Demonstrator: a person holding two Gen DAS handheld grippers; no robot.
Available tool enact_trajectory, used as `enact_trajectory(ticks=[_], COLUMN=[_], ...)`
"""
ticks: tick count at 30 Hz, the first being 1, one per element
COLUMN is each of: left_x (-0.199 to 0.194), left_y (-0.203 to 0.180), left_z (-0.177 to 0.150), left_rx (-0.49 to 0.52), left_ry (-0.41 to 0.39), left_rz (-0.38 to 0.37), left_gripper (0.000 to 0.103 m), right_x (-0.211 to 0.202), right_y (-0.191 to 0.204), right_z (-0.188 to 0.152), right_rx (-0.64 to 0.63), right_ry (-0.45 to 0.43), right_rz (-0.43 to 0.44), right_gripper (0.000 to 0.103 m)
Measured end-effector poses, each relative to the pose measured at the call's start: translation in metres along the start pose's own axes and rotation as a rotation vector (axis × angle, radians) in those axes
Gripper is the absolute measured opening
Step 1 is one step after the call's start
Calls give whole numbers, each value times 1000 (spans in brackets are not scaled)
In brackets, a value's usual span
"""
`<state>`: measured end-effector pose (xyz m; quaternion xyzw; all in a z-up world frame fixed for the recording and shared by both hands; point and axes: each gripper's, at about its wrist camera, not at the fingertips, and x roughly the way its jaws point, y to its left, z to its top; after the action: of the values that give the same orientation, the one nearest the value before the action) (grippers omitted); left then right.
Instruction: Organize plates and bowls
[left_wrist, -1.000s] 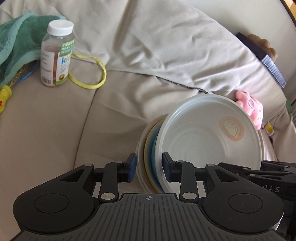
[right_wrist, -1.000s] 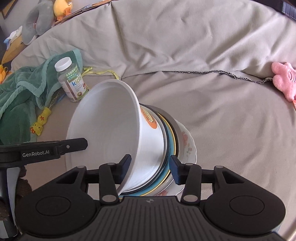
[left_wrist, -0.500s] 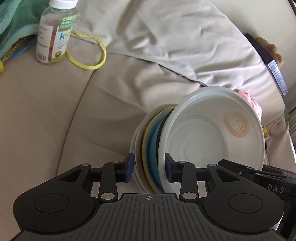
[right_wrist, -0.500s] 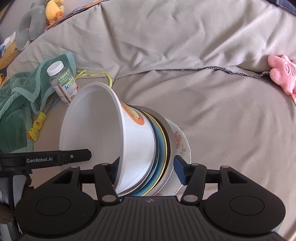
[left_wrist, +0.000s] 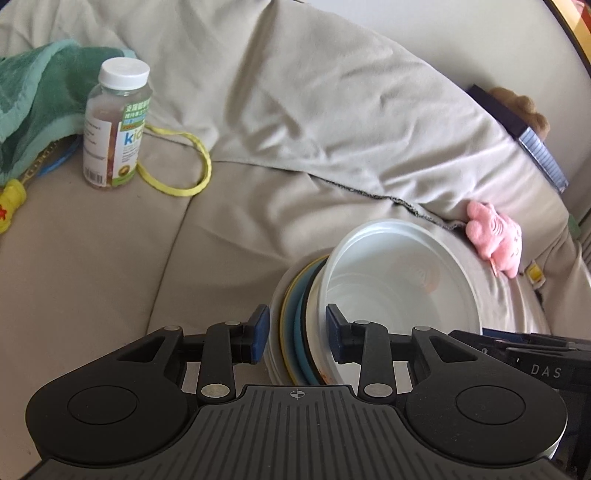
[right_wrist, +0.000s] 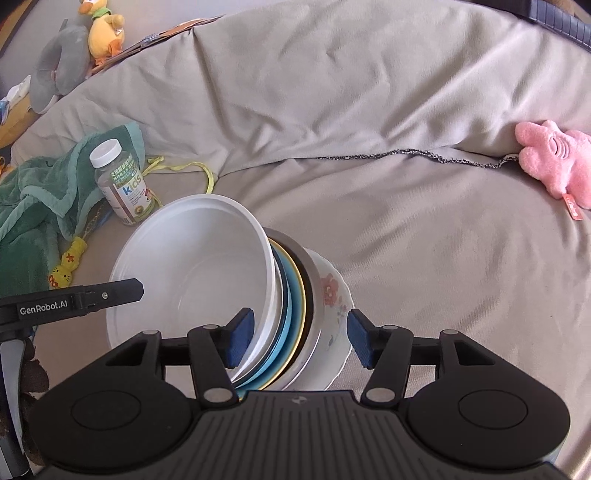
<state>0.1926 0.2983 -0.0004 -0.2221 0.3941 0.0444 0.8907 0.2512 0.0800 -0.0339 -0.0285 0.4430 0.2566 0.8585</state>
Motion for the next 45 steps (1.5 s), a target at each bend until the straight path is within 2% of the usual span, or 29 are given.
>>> enact_trajectory(ticks=[7, 9, 11, 14, 16, 20, 23, 24, 26, 29, 32, 36, 39, 45], left_x=[0, -3, -12, -41, -61, -83, -93, -97, -107, -117, -123, -123, -119, -118], left_y=[-9, -11, -16, -28, -35, -45, -51, -55, -65, -79, -89, -103, -107, -111], left_z=[-5, -7, -10, -21, -39, -85, -127, -139, -167, -204, -232, -245, -244, -245], left_rx=[53, 59, 77, 84, 83, 94, 120, 131, 172, 176, 177, 234, 247, 256], left_ry=[-2, -25, -70, -202, -292, -369, -349, -348, -353, -376, -416, -348, -301, -291], left_rz=[17, 30, 65, 60, 23, 18, -18, -27, -22, 56, 152, 154, 158, 163], left_gripper=[36, 36, 36, 36, 36, 35, 29, 24, 20, 18, 18, 17, 17, 17], right_x=[3, 0, -10, -33, -49, -75, -91, -94, -98, -103, -104, -114, -113, -111], right_y=[2, 2, 4, 12, 17, 23, 28, 30, 36, 39, 32, 14, 13, 20], right_z=[-7, -9, -13, -24, -33, -65, -103, -115, -143, -181, -203, -212, -214, -217], right_rx=[-2, 16, 30, 6, -20, -23, -32, -36, -58, -77, -83, -29, -33, -63], right_ry=[5, -1, -29, -111, -169, -225, -278, -291, -307, -302, -264, -292, -271, -257], right_rz=[-22, -16, 12, 41, 23, 24, 27, 27, 25, 20, 53, 35, 36, 33], right_gripper=[58, 58, 58, 58, 58, 59, 62, 63, 63, 63, 63, 63, 64, 64])
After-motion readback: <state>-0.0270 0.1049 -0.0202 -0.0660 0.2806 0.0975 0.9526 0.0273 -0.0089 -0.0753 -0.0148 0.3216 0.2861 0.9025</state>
